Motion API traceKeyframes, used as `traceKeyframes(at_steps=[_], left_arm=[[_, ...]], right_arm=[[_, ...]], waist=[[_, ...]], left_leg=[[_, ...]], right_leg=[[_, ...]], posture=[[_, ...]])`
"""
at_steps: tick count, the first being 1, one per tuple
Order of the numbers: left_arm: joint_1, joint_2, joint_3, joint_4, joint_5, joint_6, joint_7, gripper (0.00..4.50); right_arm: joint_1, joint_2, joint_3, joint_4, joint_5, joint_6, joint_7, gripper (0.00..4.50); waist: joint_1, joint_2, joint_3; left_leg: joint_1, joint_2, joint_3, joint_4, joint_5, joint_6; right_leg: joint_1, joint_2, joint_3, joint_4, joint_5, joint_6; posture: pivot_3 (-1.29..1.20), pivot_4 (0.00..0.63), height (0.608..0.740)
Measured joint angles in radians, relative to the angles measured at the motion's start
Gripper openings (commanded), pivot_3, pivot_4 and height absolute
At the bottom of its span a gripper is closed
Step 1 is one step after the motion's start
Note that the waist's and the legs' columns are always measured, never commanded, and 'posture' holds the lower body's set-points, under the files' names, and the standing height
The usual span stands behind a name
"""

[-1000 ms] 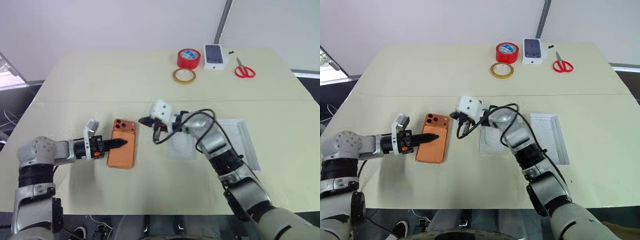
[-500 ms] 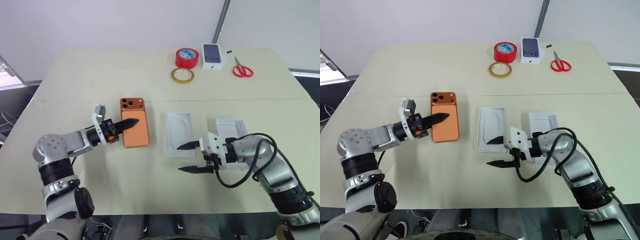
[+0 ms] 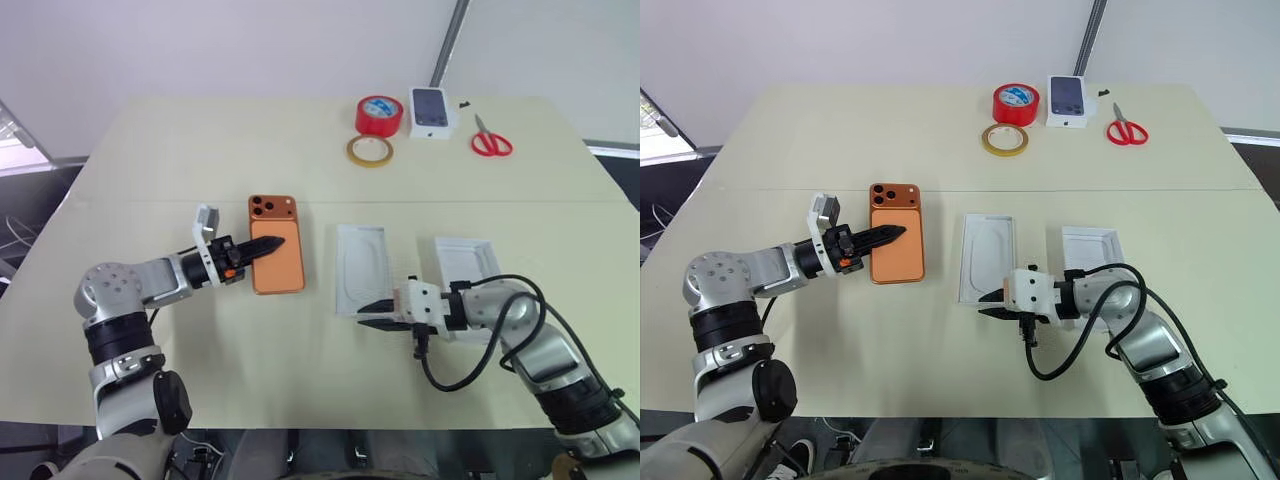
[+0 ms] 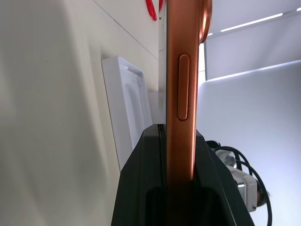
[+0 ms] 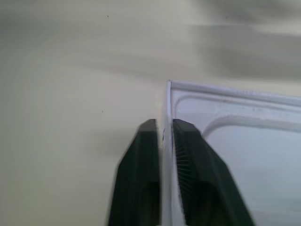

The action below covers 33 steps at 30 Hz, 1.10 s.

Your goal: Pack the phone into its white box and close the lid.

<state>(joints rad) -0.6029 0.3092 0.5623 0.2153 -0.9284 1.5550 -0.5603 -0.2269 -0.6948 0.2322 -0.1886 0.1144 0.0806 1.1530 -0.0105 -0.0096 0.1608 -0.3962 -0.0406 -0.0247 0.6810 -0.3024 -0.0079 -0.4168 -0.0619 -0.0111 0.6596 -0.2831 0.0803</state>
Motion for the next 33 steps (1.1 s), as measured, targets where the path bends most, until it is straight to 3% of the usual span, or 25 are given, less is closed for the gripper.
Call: traceKeyframes(at_steps=[27,29,33], left_arm=[[0.0,-0.034,0.002,-0.023,-0.048,0.011,0.063,0.0],[0.0,-0.034,0.002,-0.023,-0.054,0.011,0.064,0.0],[0.0,-0.033,0.002,-0.023,-0.063,0.013,0.069,0.0]], right_arm=[[-0.036,0.009,0.039,0.081,-0.036,-0.066,-0.011,0.64],[-0.036,0.008,0.042,0.084,-0.046,-0.073,-0.011,0.1],[-0.037,0.007,0.041,0.086,-0.053,-0.076,-0.008,0.02]], waist=[[0.0,0.0,0.0],[0.0,0.0,0.0],[0.001,0.0,0.0]], left_leg=[[0.0,0.0,0.0,0.0,0.0,0.0],[0.0,0.0,0.0,0.0,0.0,0.0],[0.001,0.0,0.0,0.0,0.0,0.0]], right_leg=[[0.0,0.0,0.0,0.0,0.0,0.0],[0.0,0.0,0.0,0.0,0.0,0.0],[0.001,0.0,0.0,0.0,0.0,0.0]], posture=[[0.0,0.15,0.74],[0.0,0.15,0.74],[0.0,0.15,0.74]])
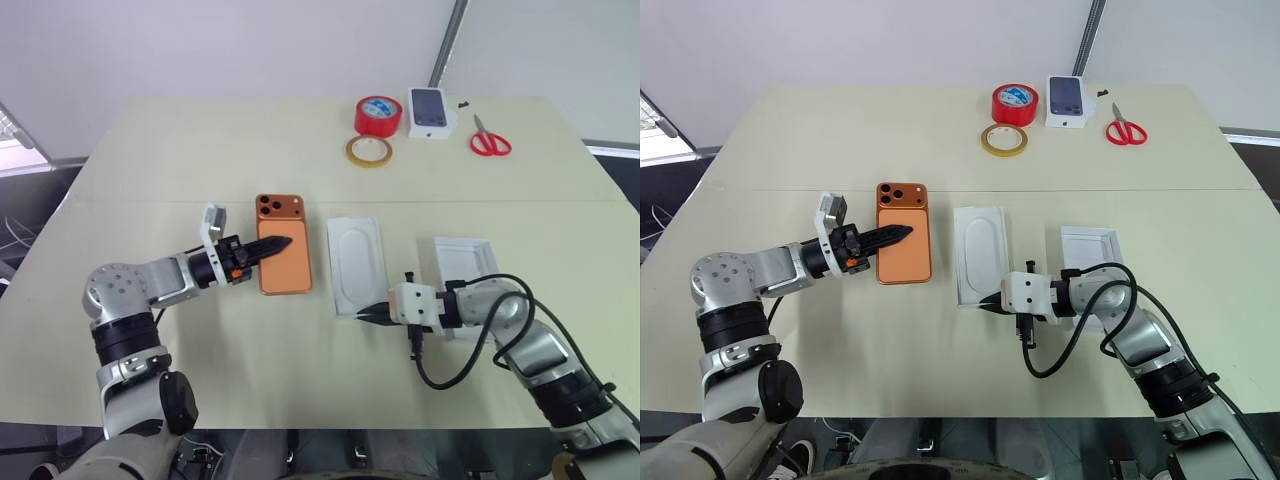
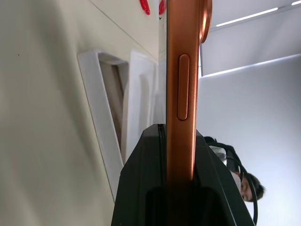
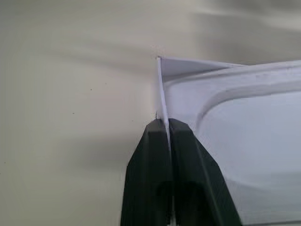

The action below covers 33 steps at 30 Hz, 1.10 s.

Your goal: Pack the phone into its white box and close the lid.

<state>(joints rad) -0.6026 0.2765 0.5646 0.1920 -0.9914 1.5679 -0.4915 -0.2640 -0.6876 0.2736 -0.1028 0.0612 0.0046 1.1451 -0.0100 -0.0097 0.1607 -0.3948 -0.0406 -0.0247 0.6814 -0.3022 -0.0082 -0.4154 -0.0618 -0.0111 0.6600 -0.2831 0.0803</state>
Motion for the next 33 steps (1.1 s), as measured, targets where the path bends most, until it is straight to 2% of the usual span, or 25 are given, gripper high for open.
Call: traceKeyframes(at_steps=[5,10,15,19,22,26,28,29,33], left_arm=[[0.0,-0.001,0.0,0.0,-0.003,0.002,0.006,0.0],[0.0,-0.014,-0.003,0.0,-0.003,-0.002,0.015,0.0],[-0.014,-0.053,-0.049,0.001,-0.003,-0.016,0.016,0.0],[-0.035,-0.064,-0.091,0.004,-0.002,-0.045,0.009,0.0],[-0.034,-0.07,-0.115,0.022,-0.001,-0.067,0.0,0.0],[-0.034,-0.07,-0.159,0.038,0.001,-0.082,-0.021,0.0],[-0.031,-0.059,-0.187,0.039,0.003,-0.097,-0.041,0.0],[-0.031,-0.054,-0.197,0.041,0.006,-0.1,-0.049,0.0],[-0.03,-0.037,-0.217,0.05,0.01,-0.12,-0.079,0.0]], right_arm=[[0.0,0.0,-0.001,-0.017,0.011,0.04,0.002,0.02],[-0.004,0.006,0.002,-0.103,0.046,0.171,0.0,0.02],[-0.04,0.062,0.06,-0.176,0.022,0.323,-0.065,0.02],[-0.04,0.08,0.103,-0.179,-0.019,0.358,-0.118,0.02],[-0.039,0.083,0.102,-0.191,-0.009,0.393,-0.127,1.09],[-0.036,0.082,0.101,-0.234,0.033,0.435,-0.118,3.08],[-0.036,0.075,0.085,-0.271,0.061,0.46,-0.114,4.22],[-0.037,0.069,0.067,-0.294,0.077,0.473,-0.111,4.45],[-0.039,0.012,-0.009,-0.37,0.15,0.532,-0.09,4.45]], waist=[[0.0,0.0,0.0],[0.0,0.0,0.0],[0.001,0.0,0.0],[0.001,0.0,0.0],[0.0,0.0,0.0],[0.0,0.0,0.0],[0.0,0.0,0.0],[0.0,0.0,0.0],[0.002,0.0,0.0]], left_leg=[[0.001,0.0,0.0,0.0,0.0,0.0],[0.001,0.0,0.0,0.0,0.0,0.0],[0.001,0.0,0.0,0.0,0.0,0.0],[0.0,0.0,0.0,0.0,0.0,0.0],[0.001,0.0,0.0,0.0,0.0,0.0],[0.001,0.0,0.0,0.0,0.0,0.0],[0.001,0.0,0.0,0.0,0.0,0.0],[0.001,0.0,0.0,0.0,0.0,0.0],[0.0,0.0,0.0,0.0,0.0,0.0]], right_leg=[[0.001,0.0,0.0,0.0,0.0,0.0],[0.001,0.0,0.0,0.0,0.0,0.0],[0.001,0.0,0.0,0.0,0.0,0.0],[0.001,0.0,0.0,0.0,0.0,0.0],[0.001,0.0,0.0,0.0,0.0,0.0],[0.0,0.0,0.0,0.0,0.0,0.0],[0.0,0.0,0.0,0.0,0.0,0.0],[0.0,0.0,0.0,0.0,0.0,0.0],[0.001,0.0,0.0,0.0,0.0,0.0]], posture=[[0.0,0.15,0.74],[0.0,0.15,0.74],[0.0,0.15,0.74],[0.0,0.15,0.74],[0.0,0.15,0.74],[0.0,0.15,0.74],[0.0,0.15,0.74],[0.0,0.15,0.74],[0.0,0.15,0.74]])
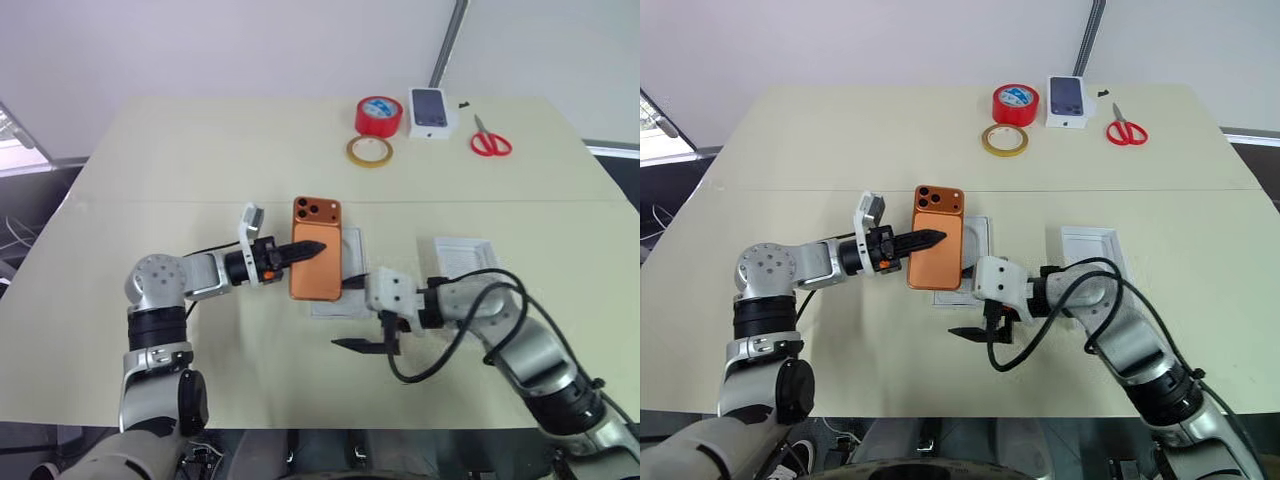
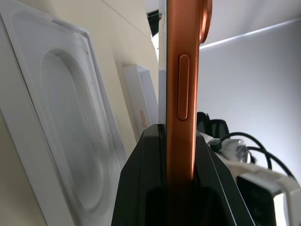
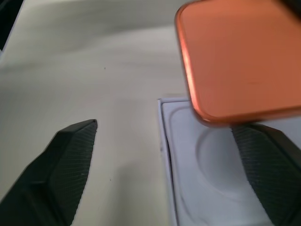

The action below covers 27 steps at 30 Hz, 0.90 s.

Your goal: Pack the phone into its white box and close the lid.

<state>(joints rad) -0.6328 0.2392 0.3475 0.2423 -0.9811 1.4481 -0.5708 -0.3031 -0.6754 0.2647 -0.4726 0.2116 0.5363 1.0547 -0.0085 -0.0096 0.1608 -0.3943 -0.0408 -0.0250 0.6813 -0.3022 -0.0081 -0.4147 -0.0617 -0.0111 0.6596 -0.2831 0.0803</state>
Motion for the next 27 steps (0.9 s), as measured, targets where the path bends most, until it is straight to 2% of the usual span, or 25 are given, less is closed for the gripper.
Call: traceKeyframes(at_steps=[3,6,7,8,11,15,21,27], left_arm=[[0.0,0.005,-0.011,0.033,0.012,-0.025,-0.014,0.0],[-0.02,0.004,0.016,0.099,0.011,-0.039,-0.01,0.0],[-0.038,0.008,0.045,0.129,0.009,-0.047,-0.005,0.0],[-0.055,0.016,0.068,0.147,0.008,-0.06,-0.003,0.0],[-0.087,0.051,0.119,0.178,-0.001,-0.072,0.001,0.0],[-0.088,0.078,0.149,0.192,-0.011,-0.08,0.003,0.0],[-0.082,0.083,0.178,0.207,-0.014,-0.079,0.014,0.0],[-0.044,0.068,0.179,0.175,-0.018,-0.079,0.032,0.0]], right_arm=[[-0.005,-0.02,-0.081,-0.001,0.051,0.001,0.006,4.45],[-0.035,0.005,-0.111,0.071,0.041,-0.043,-0.044,4.45],[-0.042,0.033,-0.118,0.106,0.038,-0.062,-0.067,3.95],[-0.044,0.063,-0.121,0.13,0.039,-0.073,-0.084,3.65],[-0.071,0.117,-0.068,0.203,-0.03,-0.136,-0.148,2.2],[-0.104,0.147,0.037,0.294,-0.155,-0.212,-0.206,0.04],[-0.153,0.136,0.152,0.403,-0.294,-0.32,-0.199,0.04],[-0.15,0.094,0.159,0.377,-0.278,-0.327,-0.075,0.04]], waist=[[0.0,0.0,0.0],[-0.003,0.0,0.0],[-0.003,0.0,0.0],[-0.004,0.0,0.0],[-0.005,0.0,0.0],[-0.001,0.0,0.0],[-0.002,0.0,0.0],[-0.005,0.0,0.0]], left_leg=[[0.0,0.0,0.0,0.0,0.0,0.0],[0.0,0.0,0.0,0.0,0.0,0.0],[0.0,0.0,0.0,0.0,0.0,0.0],[0.0,0.0,0.0,-0.001,0.0,0.0],[0.0,0.0,0.0,0.0,0.0,0.0],[-0.001,0.0,0.0,0.0,0.0,0.0],[-0.003,0.0,0.0,0.001,0.001,-0.001],[-0.003,0.0,0.0,0.001,0.001,-0.001]], right_leg=[[0.0,0.0,0.0,-0.001,0.0,0.0],[0.0,0.0,0.0,0.0,0.0,0.0],[0.0,0.0,0.0,0.0,0.0,0.0],[-0.001,0.0,0.0,0.001,0.0,0.0],[-0.002,0.0,0.0,0.001,0.0,0.0],[-0.003,0.0,0.0,0.002,0.0,0.0],[-0.005,0.0,0.0,0.003,0.0,0.0],[-0.005,0.0,0.0,0.003,0.0,0.0]], posture=[[0.0,0.15,0.74],[0.0,0.15,0.74],[0.0,0.15,0.74],[0.0,0.15,0.74],[0.0,0.15,0.74],[0.0,0.15,0.74],[0.0,0.15,0.74],[0.0,0.15,0.74]])
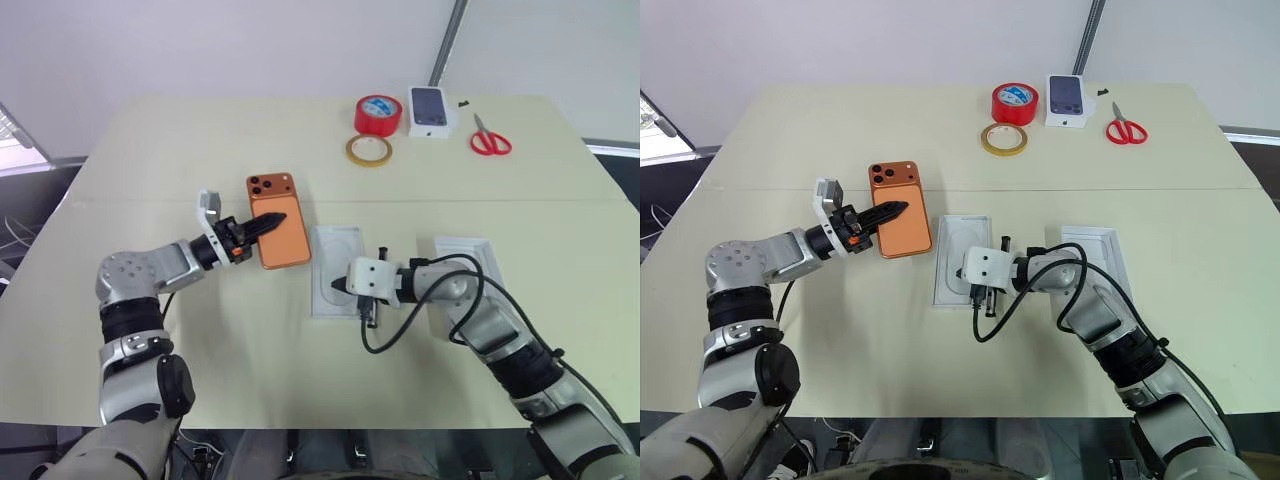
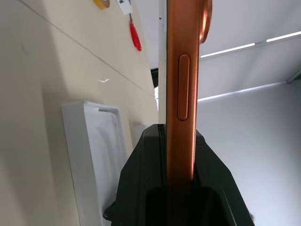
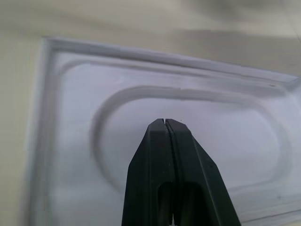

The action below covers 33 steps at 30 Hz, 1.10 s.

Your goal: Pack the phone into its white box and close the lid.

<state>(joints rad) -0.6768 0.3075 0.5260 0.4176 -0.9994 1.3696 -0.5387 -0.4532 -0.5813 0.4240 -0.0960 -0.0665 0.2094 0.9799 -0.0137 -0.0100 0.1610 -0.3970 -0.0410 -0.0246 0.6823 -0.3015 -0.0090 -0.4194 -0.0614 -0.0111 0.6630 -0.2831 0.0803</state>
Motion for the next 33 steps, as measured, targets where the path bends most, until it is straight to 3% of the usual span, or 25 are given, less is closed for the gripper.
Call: traceKeyframes(at_steps=[7,13,16,20,23,29,33], left_arm=[[0.015,-0.021,-0.011,-0.057,-0.006,0.012,0.014,0.0],[0.067,-0.052,-0.064,-0.111,-0.017,0.037,0.009,0.0],[0.068,-0.05,-0.081,-0.125,-0.017,0.037,0.002,0.0],[0.071,-0.059,-0.101,-0.131,-0.017,0.044,-0.003,0.0],[0.071,-0.109,-0.117,-0.124,-0.018,0.05,-0.002,0.0],[0.071,-0.151,-0.168,-0.118,-0.009,0.058,0.019,0.0],[0.072,-0.157,-0.195,-0.118,0.007,0.06,0.03,1.85]], right_arm=[[-0.009,0.044,-0.016,0.006,0.015,0.01,0.002,0.04],[-0.004,0.035,-0.174,0.008,0.078,-0.005,-0.059,0.04],[0.065,-0.044,-0.273,-0.031,0.152,0.031,-0.027,0.87],[0.147,-0.15,-0.326,-0.023,0.166,0.035,0.003,2.83],[0.146,-0.145,-0.366,0.01,0.158,0.021,-0.049,4.47],[0.197,-0.122,-0.393,-0.008,0.171,-0.042,-0.073,4.47],[0.22,-0.123,-0.397,-0.014,0.192,-0.052,-0.065,4.5]], waist=[[0.001,0.0,0.0],[0.004,0.0,0.0],[0.009,0.0,0.0],[0.005,0.0,0.0],[-0.001,0.0,0.0],[0.008,0.0,0.0],[0.008,0.0,0.0]], left_leg=[[0.0,0.0,0.0,0.0,0.0,0.0],[0.0,0.0,0.0,0.0,0.0,0.0],[-0.001,0.0,0.0,0.0,0.0,0.0],[-0.001,0.0,0.0,0.0,0.0,0.0],[0.0,0.0,0.0,0.0,0.0,0.0],[-0.001,0.0,0.0,0.0,0.0,0.0],[0.0,0.0,0.001,0.001,0.0,0.0]], right_leg=[[0.0,0.0,0.0,0.0,0.0,0.0],[0.0,0.0,0.0,0.0,0.0,0.0],[0.0,0.0,0.0,-0.001,0.0,0.0],[0.001,0.0,0.0,-0.001,0.0,0.0],[0.0,0.0,0.001,0.0,0.0,0.0],[0.0,0.0,0.001,0.0,0.0,0.0],[0.0,0.0,0.001,0.0,0.0,0.0]], posture=[[0.0,0.15,0.74],[0.0,0.15,0.74],[0.0,0.15,0.74],[0.0,0.15,0.74],[0.0,0.15,0.74],[0.0,0.15,0.74],[0.0,0.15,0.74]])
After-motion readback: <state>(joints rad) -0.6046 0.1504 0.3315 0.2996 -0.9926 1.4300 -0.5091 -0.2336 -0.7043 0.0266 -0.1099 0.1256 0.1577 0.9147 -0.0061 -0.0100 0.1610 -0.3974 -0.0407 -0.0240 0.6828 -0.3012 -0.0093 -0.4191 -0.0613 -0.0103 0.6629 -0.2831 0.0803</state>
